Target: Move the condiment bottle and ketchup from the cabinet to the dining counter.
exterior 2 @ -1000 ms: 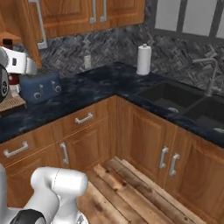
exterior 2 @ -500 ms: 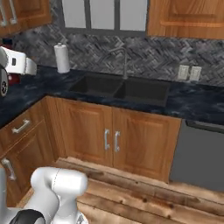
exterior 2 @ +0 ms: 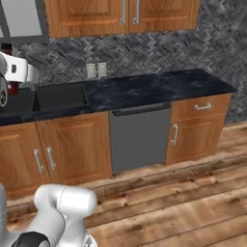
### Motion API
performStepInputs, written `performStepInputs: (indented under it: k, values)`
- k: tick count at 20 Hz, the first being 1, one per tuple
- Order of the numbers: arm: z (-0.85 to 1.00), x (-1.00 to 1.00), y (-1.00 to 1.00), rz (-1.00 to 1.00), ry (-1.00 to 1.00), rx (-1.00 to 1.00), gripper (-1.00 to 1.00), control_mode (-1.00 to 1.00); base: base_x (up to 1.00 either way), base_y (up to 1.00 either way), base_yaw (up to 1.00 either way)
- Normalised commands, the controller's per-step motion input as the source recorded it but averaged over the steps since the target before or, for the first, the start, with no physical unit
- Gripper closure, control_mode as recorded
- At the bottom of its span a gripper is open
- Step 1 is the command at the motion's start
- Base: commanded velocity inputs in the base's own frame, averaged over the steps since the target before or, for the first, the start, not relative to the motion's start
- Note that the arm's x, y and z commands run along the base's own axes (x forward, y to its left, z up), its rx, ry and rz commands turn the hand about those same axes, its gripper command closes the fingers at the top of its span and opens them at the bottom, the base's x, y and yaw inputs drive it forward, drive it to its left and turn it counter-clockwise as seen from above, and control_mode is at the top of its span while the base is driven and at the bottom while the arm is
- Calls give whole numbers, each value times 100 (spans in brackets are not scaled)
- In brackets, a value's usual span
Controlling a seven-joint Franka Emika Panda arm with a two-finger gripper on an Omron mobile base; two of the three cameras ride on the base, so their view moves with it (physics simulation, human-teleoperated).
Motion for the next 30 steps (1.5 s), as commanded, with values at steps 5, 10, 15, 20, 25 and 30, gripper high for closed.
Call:
performStepInputs:
  k: [5,10,15,20,25,30]
  values:
    - [0,0,0,0,0,0,100,100,0,3,-99]
    - [0,0,0,0,0,0,100,100,0,4,-99]
    - [0,0,0,0,0,0,100,100,0,3,-96]
    - [0,0,0,0,0,0,100,100,30,8,-62]
    - [0,0,0,0,0,0,100,100,51,-8,-29]
    - [0,0,0,0,0,0,100,100,50,-28,-30]
